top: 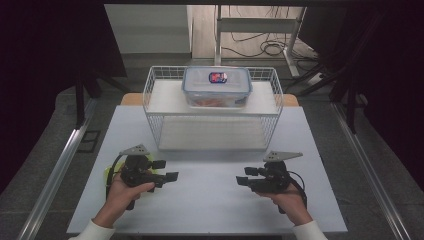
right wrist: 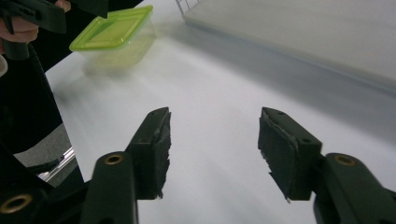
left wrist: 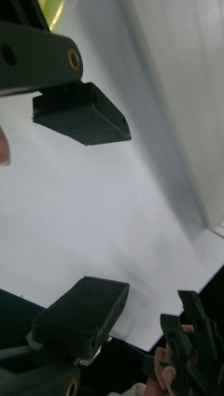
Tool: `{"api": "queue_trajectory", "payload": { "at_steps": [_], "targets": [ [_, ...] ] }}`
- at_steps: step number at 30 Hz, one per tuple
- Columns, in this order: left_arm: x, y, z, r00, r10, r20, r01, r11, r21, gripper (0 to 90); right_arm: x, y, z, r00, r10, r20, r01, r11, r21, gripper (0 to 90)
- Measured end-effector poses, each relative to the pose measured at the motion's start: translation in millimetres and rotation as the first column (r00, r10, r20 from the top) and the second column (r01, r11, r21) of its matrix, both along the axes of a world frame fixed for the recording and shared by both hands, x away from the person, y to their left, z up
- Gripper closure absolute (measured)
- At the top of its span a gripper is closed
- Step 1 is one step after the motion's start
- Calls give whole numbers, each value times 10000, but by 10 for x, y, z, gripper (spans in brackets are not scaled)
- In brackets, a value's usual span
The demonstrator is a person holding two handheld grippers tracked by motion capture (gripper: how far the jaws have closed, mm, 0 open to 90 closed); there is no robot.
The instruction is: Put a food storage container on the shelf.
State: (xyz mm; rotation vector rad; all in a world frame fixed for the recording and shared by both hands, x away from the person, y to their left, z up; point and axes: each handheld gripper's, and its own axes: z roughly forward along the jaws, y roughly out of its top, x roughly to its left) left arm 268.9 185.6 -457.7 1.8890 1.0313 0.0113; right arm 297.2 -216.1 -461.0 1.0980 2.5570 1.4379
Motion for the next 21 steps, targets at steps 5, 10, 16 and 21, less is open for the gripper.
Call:
{"api": "queue_trajectory", "payload": {
  "at_steps": [5, 10, 16, 21],
  "targets": [
    [-46, 9, -38, 10000, 26, 34, -26, 10000, 66, 246, -64, -7, -99, 9997, 241, -7, -241, 9991, -362, 387],
    [-65, 3, -100, 9999, 6, -141, -3, 9998, 222, 249, -65, -11, -170, 9999, 162, -47, -165, 9969, -770, 365],
    [-65, -16, -132, 9997, 16, -227, -3, 9985, 548, 268, -63, -31, -164, 10000, 79, -48, -82, 9974, -718, 343],
    [-85, 42, -129, 9993, 292, -236, -279, 9981, 544, 277, -66, -40, -166, 10000, -8, -54, 4, 9974, -723, 334]
  ]
}}
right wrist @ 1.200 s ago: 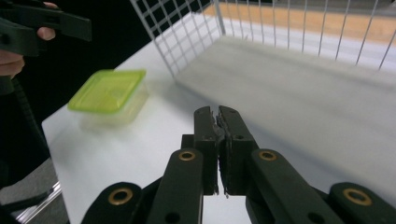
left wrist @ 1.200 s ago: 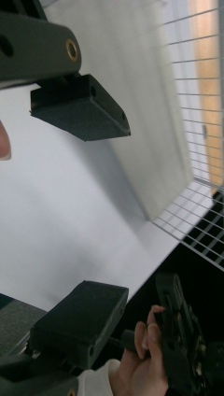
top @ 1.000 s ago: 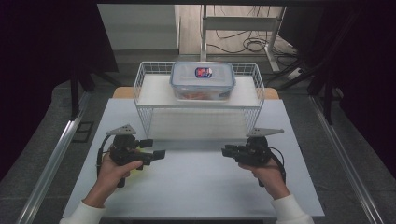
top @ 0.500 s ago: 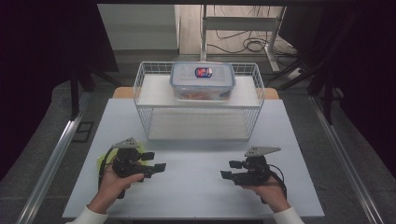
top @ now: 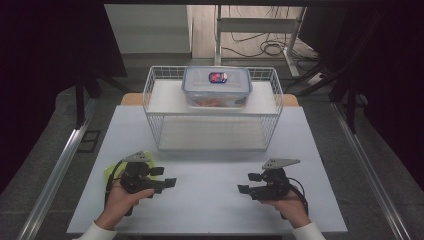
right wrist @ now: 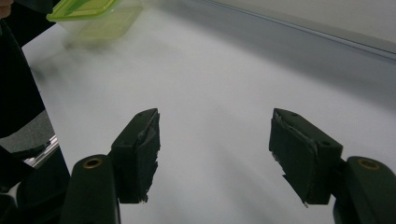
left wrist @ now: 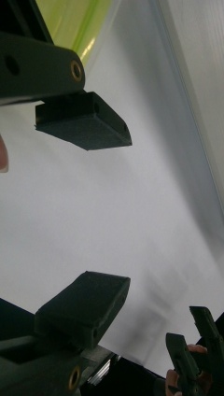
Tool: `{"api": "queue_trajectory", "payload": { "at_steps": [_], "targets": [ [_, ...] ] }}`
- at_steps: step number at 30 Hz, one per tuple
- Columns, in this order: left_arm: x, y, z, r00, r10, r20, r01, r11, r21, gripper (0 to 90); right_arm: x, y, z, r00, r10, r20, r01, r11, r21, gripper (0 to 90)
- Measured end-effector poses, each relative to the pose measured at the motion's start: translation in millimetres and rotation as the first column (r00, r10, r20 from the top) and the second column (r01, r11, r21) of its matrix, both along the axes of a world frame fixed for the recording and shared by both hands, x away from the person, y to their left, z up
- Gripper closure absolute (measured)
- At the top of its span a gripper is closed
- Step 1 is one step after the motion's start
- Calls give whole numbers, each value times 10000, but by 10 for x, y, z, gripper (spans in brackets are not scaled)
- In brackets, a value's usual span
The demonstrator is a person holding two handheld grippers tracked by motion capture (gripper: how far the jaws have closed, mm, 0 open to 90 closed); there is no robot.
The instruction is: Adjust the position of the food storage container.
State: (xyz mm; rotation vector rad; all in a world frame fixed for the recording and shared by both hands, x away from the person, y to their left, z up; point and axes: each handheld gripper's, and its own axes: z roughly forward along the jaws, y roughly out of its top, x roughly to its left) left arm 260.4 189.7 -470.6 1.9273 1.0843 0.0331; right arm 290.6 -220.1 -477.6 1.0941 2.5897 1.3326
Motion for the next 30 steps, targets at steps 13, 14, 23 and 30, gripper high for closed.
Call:
{"api": "queue_trajectory", "payload": {
  "at_steps": [13, 14, 23, 30],
  "targets": [
    [-14, 133, -2, 9999, -136, 13, 135, 9980, 624, 722, 8, 1, -24, 10000, -58, -23, 57, 9994, -350, 325],
    [-12, 145, 1, 9998, -184, 16, 183, 9978, 638, 764, 9, 3, -27, 10000, -58, -21, 57, 9994, -342, 325],
    [40, 439, 63, 9977, 607, 292, -624, 9962, 608, 888, 19, 11, -59, 10000, -48, -59, 45, 9985, -547, 319],
    [97, 621, 9, 9912, 1304, 245, -1318, 9890, 676, 896, 18, 32, -81, 10000, 38, -32, -40, 9978, -657, 314]
  ]
}}
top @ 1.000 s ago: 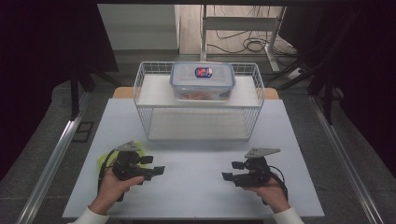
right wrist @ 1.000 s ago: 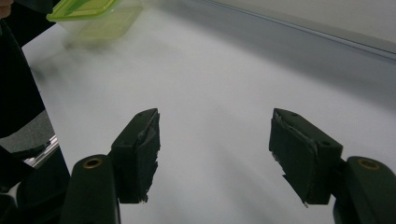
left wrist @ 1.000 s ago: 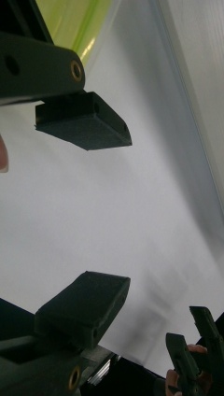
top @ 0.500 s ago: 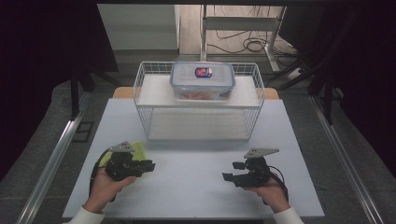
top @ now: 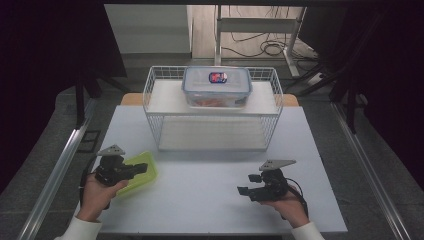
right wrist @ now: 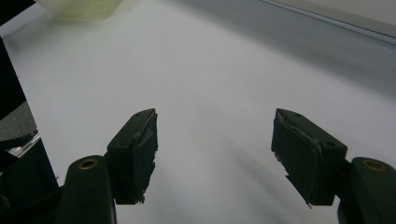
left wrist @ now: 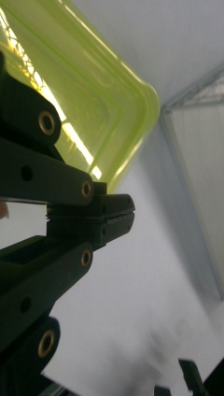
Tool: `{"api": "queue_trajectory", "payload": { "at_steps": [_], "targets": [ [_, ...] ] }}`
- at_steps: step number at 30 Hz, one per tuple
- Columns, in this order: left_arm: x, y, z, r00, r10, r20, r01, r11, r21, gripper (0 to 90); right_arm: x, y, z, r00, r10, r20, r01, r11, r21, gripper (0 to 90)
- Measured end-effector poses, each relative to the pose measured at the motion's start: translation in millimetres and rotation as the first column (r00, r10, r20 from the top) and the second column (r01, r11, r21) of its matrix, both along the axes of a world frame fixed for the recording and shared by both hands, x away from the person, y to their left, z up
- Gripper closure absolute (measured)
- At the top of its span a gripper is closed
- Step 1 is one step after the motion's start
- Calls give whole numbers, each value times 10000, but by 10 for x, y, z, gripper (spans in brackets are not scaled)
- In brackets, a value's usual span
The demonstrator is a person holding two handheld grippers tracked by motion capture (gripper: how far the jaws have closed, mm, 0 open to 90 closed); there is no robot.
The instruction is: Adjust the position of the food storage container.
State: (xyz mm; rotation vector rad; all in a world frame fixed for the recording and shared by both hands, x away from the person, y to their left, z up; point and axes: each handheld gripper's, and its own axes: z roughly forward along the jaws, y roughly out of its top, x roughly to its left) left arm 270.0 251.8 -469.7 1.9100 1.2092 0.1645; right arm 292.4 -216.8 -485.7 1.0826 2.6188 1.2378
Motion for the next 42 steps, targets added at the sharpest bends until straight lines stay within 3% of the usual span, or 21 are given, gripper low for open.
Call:
{"api": "queue_trajectory", "payload": {
  "at_steps": [5, 11, 12, 15, 17, 18, 20, 26, 33, 38, 42],
  "targets": [
    [126, 89, 21, 9995, 323, 7, -323, 9995, -32, 897, 1, 4, -3, 10000, -19, -22, 19, 10000, -1, 313],
    [429, 223, -5, 9955, 893, -331, -877, 9950, 478, 896, 1, 24, -20, 10000, 78, -46, -79, 9999, -153, 311],
    [480, 251, -5, 9951, 898, -413, -882, 9953, 405, 897, -3, 30, -21, 9999, 86, -69, -88, 9998, -164, 311],
    [639, 289, -27, 9926, 954, -756, -895, 9930, 770, 896, -2, 36, -27, 9999, 132, -61, -133, 9997, -205, 311],
    [713, 319, -61, 9898, 884, -1121, -849, 9957, 359, 897, 2, 32, -29, 9999, 123, -68, -125, 9997, -210, 311],
    [749, 328, -82, 9877, 864, -1306, -821, 9959, 378, 897, 2, 30, -29, 9999, 117, -73, -118, 9997, -201, 312],
    [804, 326, -114, 9839, 928, -1529, -828, 9940, 708, 896, 1, 25, -25, 9999, 109, -77, -110, 9998, -176, 311],
    [893, 284, -142, 9807, 868, -1751, -686, 9918, 1077, 894, 10, 14, -26, 9999, 75, -90, -76, 9999, -138, 312],
    [963, 253, -213, 9744, 1088, -1970, -873, 9896, 1147, 894, 3, 9, -27, 10000, 66, -52, -67, 9999, -136, 312],
    [953, 238, -212, 9762, 874, -1983, -694, 9930, 961, 895, 5, 9, -35, 9999, 67, -102, -69, 9998, -176, 312],
    [914, 165, -204, 9787, 500, -1993, -284, 9935, 1102, 896, 6, 7, -36, 9999, 64, -100, -65, 9999, -151, 312]
  ]
}}
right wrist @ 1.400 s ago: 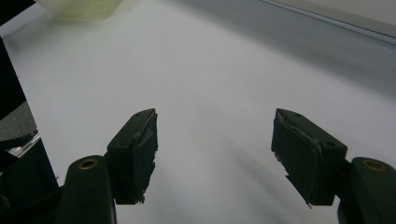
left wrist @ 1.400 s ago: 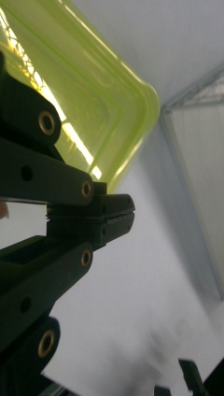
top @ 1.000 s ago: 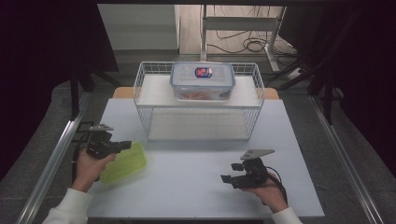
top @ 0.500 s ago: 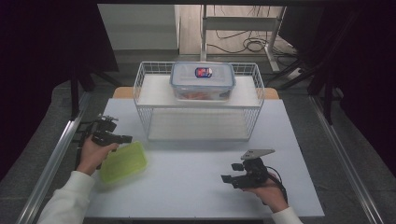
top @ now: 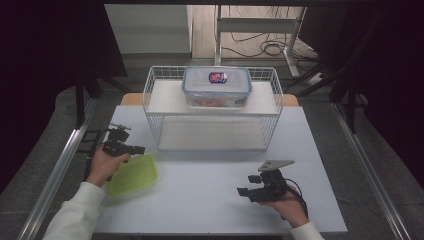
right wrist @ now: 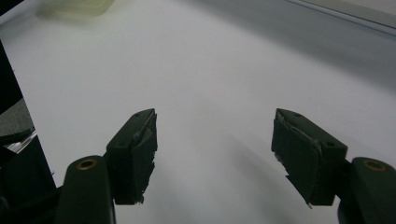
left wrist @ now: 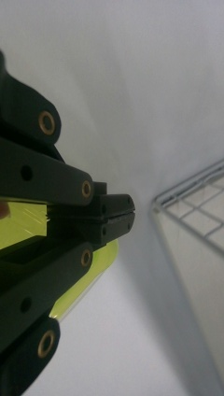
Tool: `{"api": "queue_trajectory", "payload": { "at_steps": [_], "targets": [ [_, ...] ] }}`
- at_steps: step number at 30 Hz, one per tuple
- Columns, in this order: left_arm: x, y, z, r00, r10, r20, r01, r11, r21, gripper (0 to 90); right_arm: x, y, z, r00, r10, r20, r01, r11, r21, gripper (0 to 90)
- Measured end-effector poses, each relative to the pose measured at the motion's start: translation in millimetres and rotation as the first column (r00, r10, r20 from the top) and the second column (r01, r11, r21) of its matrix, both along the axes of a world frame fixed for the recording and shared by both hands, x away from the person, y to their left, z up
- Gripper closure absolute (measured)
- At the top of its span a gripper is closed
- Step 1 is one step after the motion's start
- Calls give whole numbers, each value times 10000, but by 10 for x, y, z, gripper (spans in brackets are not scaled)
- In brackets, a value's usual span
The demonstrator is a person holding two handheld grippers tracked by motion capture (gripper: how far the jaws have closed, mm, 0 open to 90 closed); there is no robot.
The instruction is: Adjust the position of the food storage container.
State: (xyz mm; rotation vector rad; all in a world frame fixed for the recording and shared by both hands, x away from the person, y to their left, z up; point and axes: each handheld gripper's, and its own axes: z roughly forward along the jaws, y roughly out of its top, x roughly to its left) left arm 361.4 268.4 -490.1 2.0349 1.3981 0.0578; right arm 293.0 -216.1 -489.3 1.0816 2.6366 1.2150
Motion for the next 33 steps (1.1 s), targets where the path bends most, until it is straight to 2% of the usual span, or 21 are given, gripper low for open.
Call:
{"api": "queue_trajectory", "payload": {
  "at_steps": [5, 10, 14, 18, 22, 25, 28, 33],
  "targets": [
    [-54, -115, 1, 9987, -499, -82, 500, 9986, 183, 895, -10, 13, -1, 10000, 85, 3, -85, 10000, -23, 313],
    [-134, -201, 22, 9964, -840, 101, 837, 9962, 233, 895, -15, 18, 5, 10000, 93, -12, -93, 9999, -44, 312],
    [-170, -179, 19, 9970, -754, 168, 751, 9970, 159, 895, -9, 10, 1, 10000, 68, -24, -68, 10000, -46, 312],
    [-252, -34, 140, 9975, -231, 664, 242, 9996, -161, 897, -16, 11, 9, 10000, 74, -3, -74, 10000, 10, 312],
    [-444, 179, 285, 9920, 54, 1261, -58, 10000, 26, 898, -22, 2, 17, 10000, 24, -5, -24, 9999, 99, 312],
    [-602, 379, 333, 9888, 414, 1435, -428, 9991, 63, 898, -19, -2, 23, 10000, 23, 6, -24, 9999, 154, 312],
    [-748, 578, 318, 9830, 941, 1577, -974, 9951, 138, 898, -18, 4, 22, 10000, -2, -38, 2, 9998, 188, 310],
    [-889, 827, 131, 9803, 1570, 1196, -1594, 9871, 110, 898, -18, 1, 25, 10000, -24, 24, 23, 9998, 218, 307]
  ]
}}
